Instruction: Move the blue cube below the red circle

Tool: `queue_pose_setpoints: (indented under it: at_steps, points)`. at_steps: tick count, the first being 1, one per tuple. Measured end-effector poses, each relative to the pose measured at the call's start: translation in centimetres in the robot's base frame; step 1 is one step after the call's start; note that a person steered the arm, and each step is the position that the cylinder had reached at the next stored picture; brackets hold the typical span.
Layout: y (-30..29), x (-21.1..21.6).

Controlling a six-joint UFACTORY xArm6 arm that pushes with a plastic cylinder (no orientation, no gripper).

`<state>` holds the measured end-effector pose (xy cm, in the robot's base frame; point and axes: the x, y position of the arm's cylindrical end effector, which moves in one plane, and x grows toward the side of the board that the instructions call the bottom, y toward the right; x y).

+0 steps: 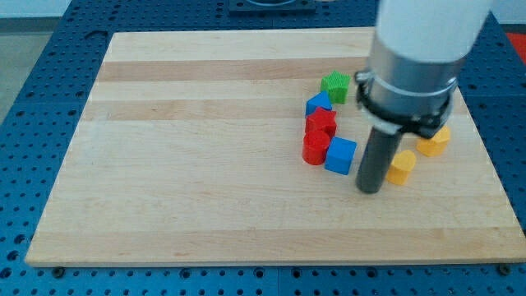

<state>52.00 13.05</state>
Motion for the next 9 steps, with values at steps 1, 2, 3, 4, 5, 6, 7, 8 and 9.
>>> queue_pose_setpoints:
  at_steps: [1,2,3,4,5,6,7,8,9]
  points:
    - [1.3,-2.7]
    - [1.5,-5.5]
    - [0.5,-9.0]
    - [-0.7,-9.1]
    - [-1.4,-8.9]
    - [-1.4,-6.9]
    - [-1.4,-4.2]
    - [-1.4,-2.0]
    - [-1.5,-0.3]
